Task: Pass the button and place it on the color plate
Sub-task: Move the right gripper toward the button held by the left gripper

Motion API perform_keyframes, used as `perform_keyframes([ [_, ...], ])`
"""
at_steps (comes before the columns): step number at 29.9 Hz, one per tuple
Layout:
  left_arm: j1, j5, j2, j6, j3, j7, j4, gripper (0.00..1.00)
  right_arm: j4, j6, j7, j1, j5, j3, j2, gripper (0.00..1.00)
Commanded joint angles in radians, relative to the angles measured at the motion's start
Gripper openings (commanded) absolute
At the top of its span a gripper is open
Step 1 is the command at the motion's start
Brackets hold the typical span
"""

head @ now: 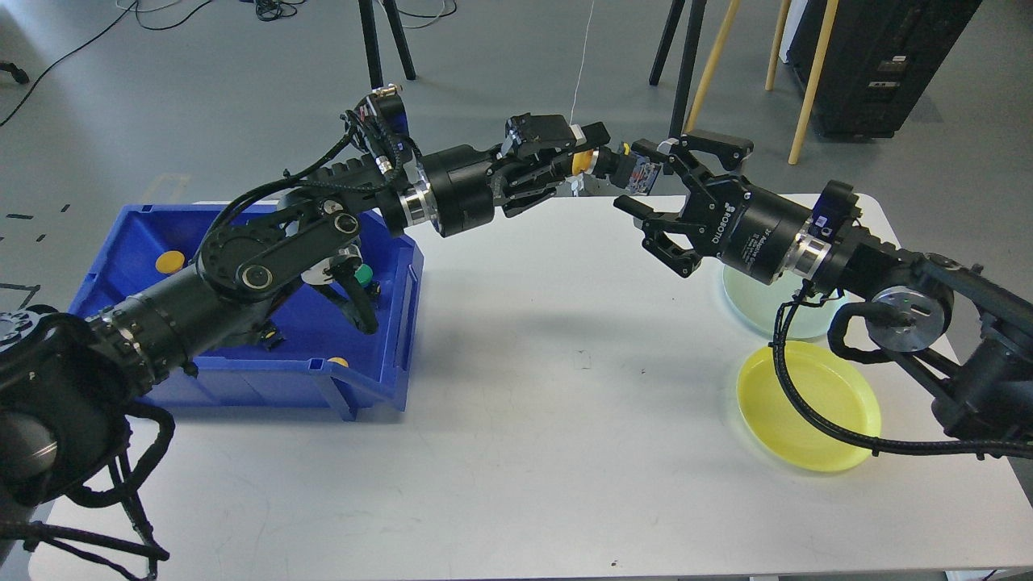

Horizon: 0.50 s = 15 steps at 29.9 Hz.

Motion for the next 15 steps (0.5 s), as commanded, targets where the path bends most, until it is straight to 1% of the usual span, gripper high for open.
perform_keyframes([
  [1, 0.0, 0.0, 0.0, 0.0, 0.0, 0.0, -0.001, 0.04, -0.011, 0.0, -0.001, 0.001, -0.001, -0.001, 0.011, 0.24],
  [2, 0.0, 0.0, 0.0, 0.0, 0.0, 0.0, -0.001, 0.04, -0.011, 0.0, -0.001, 0.0, -0.001, -0.001, 0.011, 0.17],
  [5, 0.0, 0.0, 0.0, 0.0, 0.0, 0.0, -0.001, 0.04, -0.011, 0.0, -0.001, 0.0, 0.001, 0.0, 0.009, 0.13],
  [11, 0.001, -0.002, 0.0, 0.0, 0.0, 0.0, -0.001, 0.03, -0.011, 0.0, -0.001, -0.005, 0.001, 0.022, 0.009, 0.12],
  [12, 0.001, -0.003, 0.0, 0.0, 0.0, 0.0, -0.001, 0.03, -0.011, 0.0, -0.001, -0.006, 0.001, 0.022, 0.009, 0.14],
  [13, 0.004, -0.003, 0.0, 0.0, -0.002, 0.0, -0.001, 0.03, -0.011, 0.0, -0.001, -0.008, 0.001, 0.022, 0.009, 0.24],
  [14, 0.007, -0.003, 0.0, 0.0, -0.002, 0.0, -0.001, 0.02, -0.011, 0.0, -0.001, -0.009, 0.001, 0.022, 0.009, 0.38],
  [15, 0.007, -0.003, 0.0, 0.0, -0.002, 0.0, -0.001, 0.02, -0.011, 0.0, -0.001, -0.009, 0.001, 0.023, 0.009, 0.44],
])
